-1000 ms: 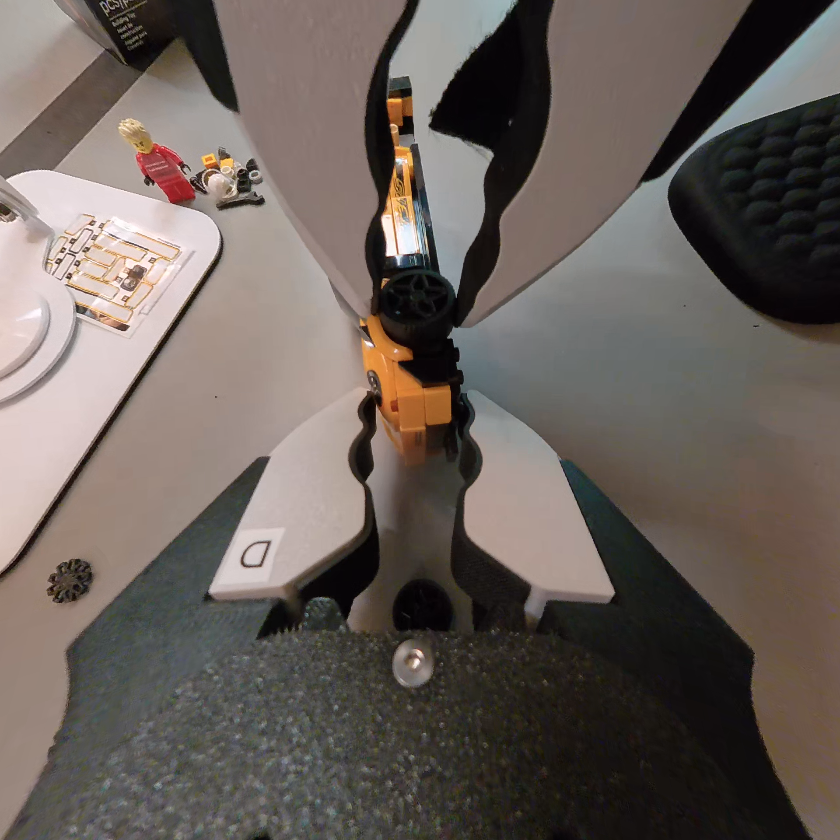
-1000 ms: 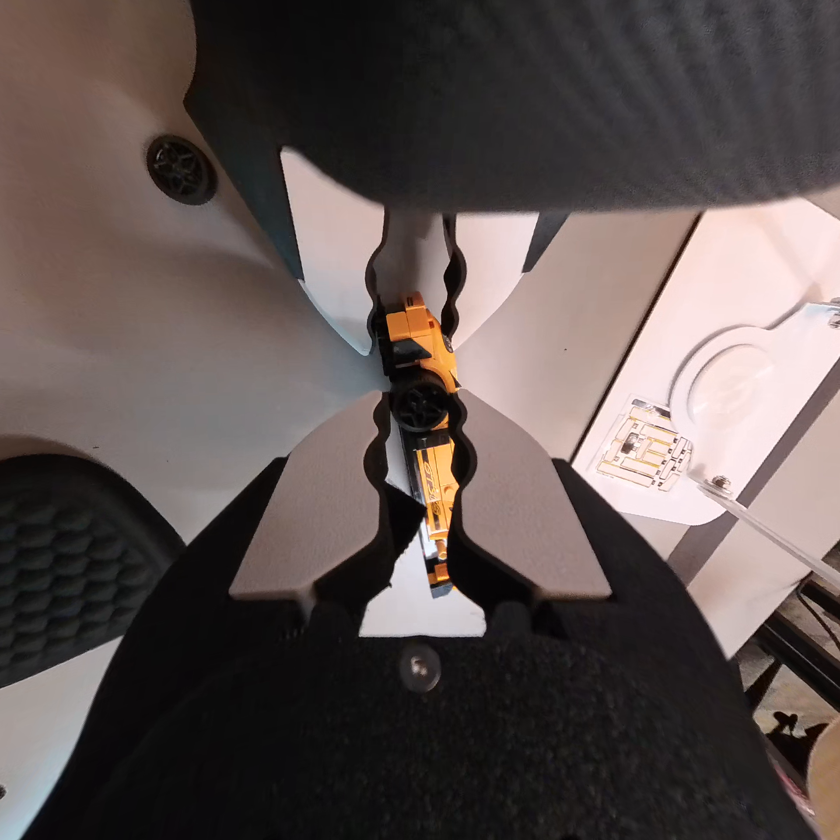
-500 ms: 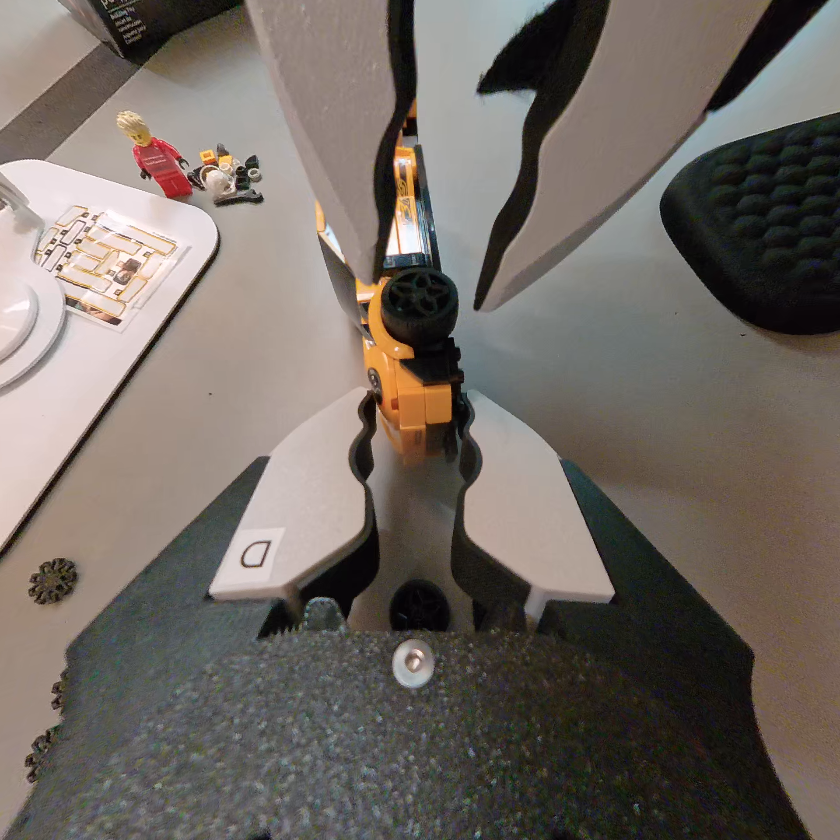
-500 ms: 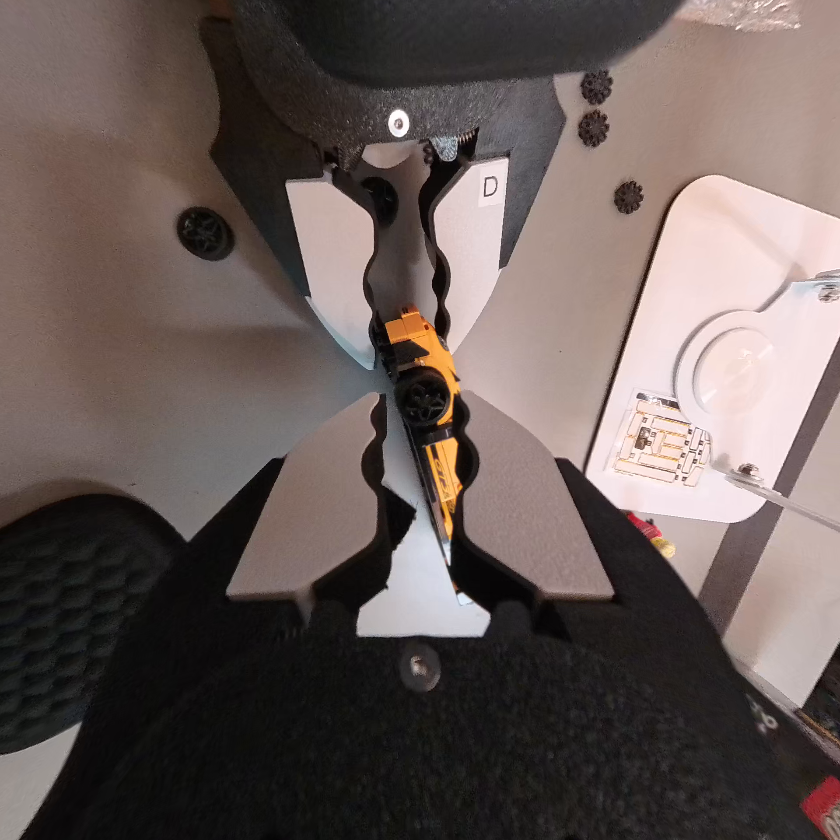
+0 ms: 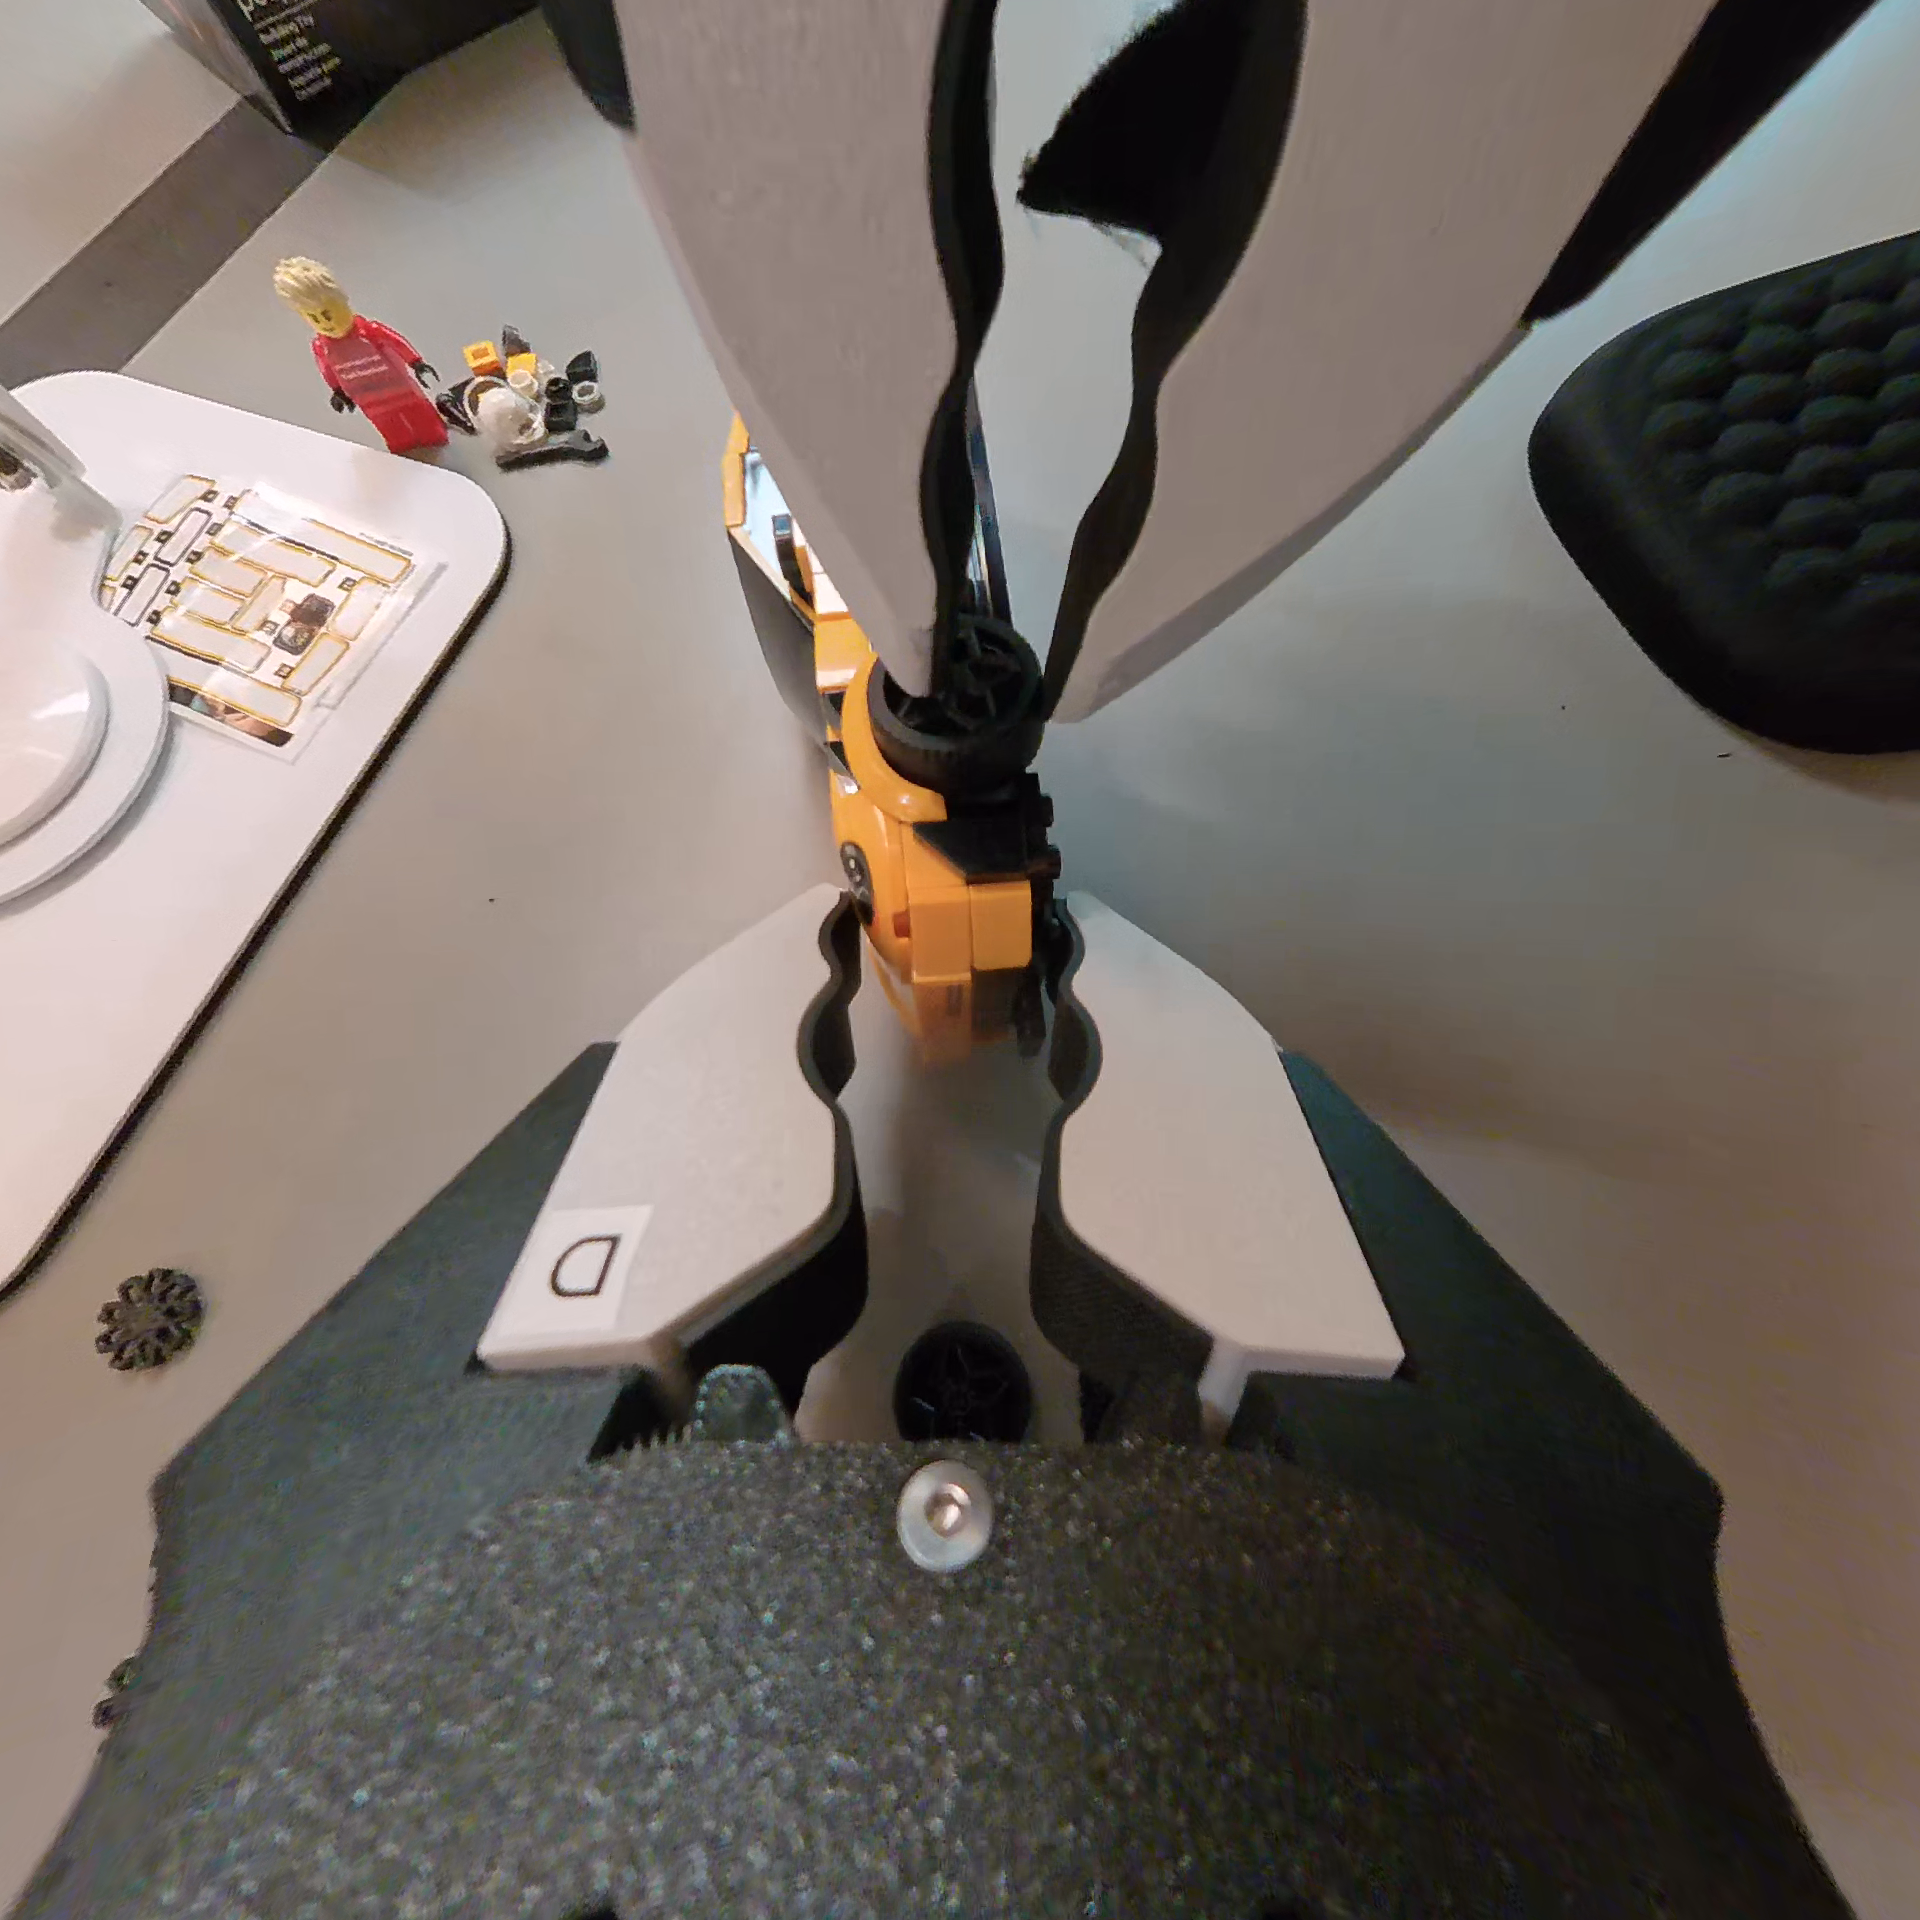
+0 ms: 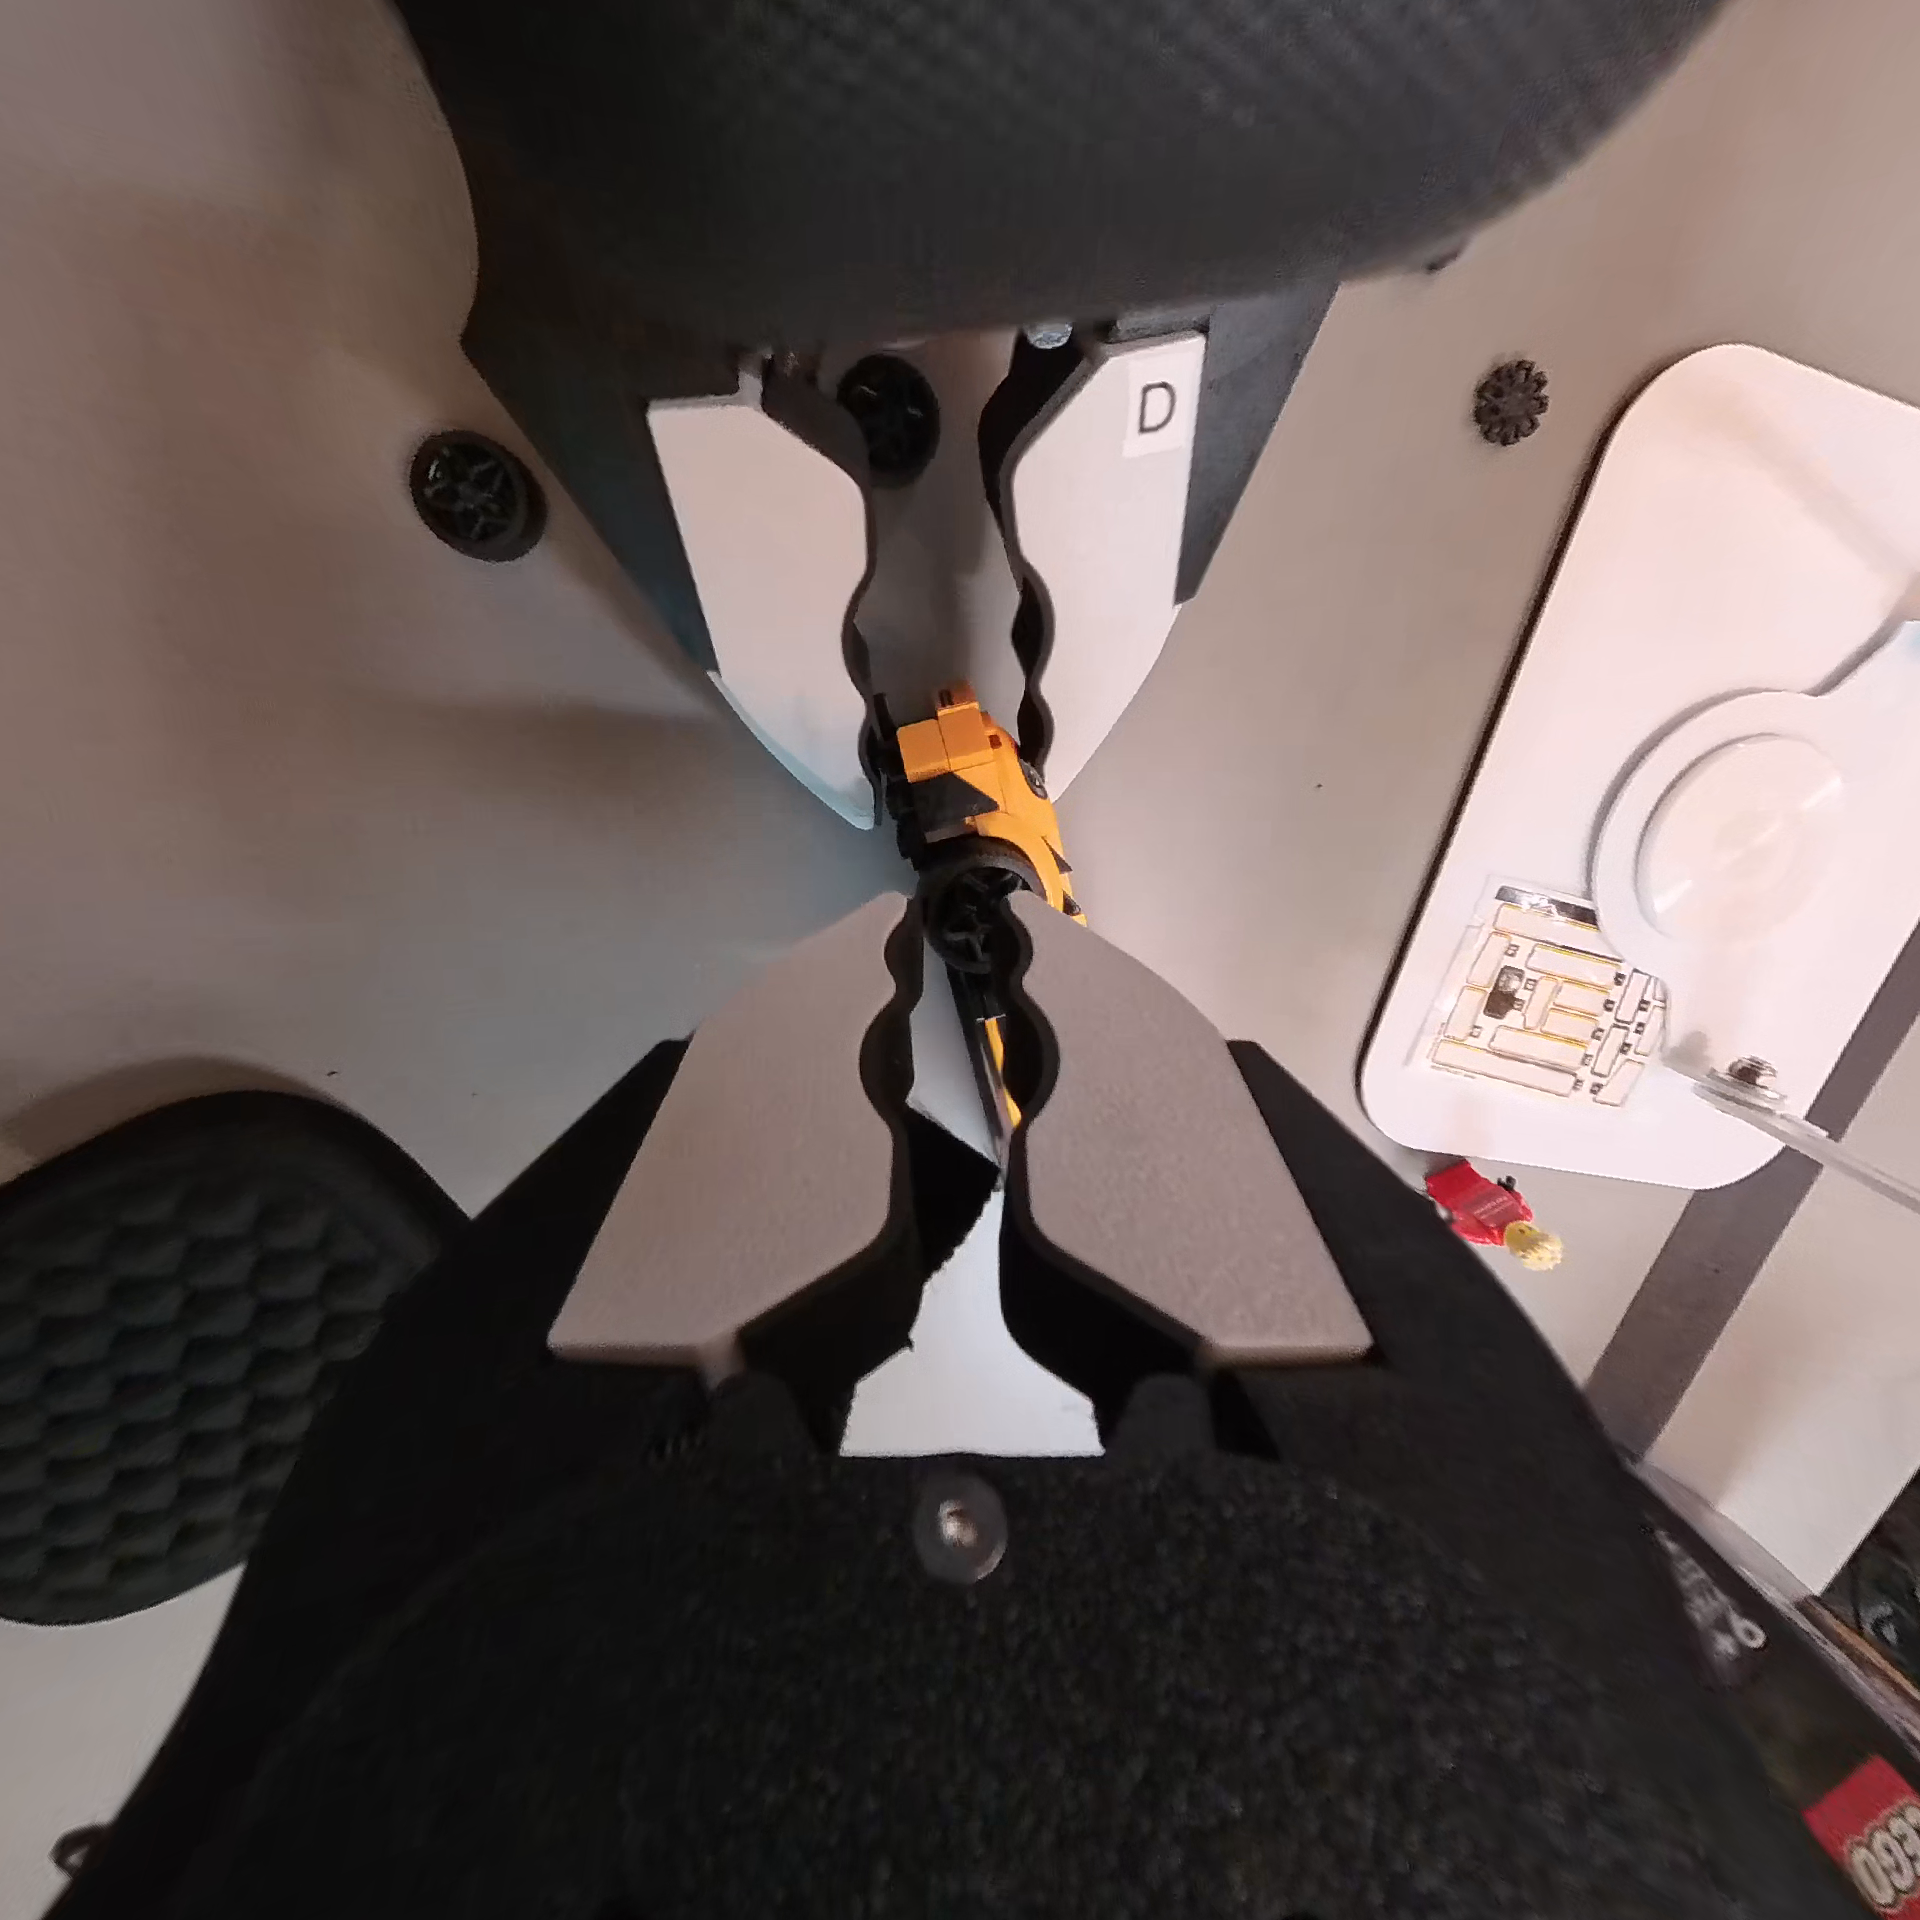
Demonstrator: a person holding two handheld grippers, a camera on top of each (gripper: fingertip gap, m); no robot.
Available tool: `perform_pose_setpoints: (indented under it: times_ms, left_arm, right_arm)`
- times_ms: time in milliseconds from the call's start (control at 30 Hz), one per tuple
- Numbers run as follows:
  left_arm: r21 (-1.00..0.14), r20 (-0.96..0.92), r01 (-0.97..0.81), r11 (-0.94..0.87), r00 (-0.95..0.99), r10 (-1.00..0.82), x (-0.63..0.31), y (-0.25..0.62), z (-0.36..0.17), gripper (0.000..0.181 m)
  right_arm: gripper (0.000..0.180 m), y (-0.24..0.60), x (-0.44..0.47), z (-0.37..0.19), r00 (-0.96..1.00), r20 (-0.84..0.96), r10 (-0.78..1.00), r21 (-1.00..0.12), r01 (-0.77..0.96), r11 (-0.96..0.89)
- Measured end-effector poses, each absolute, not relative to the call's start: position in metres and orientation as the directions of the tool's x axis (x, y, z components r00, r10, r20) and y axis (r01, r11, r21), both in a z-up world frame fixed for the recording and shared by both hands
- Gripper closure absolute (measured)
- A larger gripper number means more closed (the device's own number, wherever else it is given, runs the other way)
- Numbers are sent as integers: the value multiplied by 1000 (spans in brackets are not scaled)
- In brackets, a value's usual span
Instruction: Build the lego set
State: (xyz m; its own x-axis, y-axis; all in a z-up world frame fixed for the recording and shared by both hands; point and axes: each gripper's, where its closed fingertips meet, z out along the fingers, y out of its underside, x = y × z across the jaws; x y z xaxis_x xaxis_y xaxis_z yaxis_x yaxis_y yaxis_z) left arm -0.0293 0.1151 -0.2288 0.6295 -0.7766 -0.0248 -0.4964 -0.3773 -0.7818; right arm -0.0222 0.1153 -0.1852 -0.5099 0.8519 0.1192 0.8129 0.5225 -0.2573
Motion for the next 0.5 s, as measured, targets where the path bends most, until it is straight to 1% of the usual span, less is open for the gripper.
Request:
perform_pose_setpoints:
  times_ms: [500]
  left_arm:
    - [-783,-14,-491,-382,628,-778,-29,115,-229,147]
  right_arm:
    - [167,115,-22,-186,-548,130,826,-213,798,563]
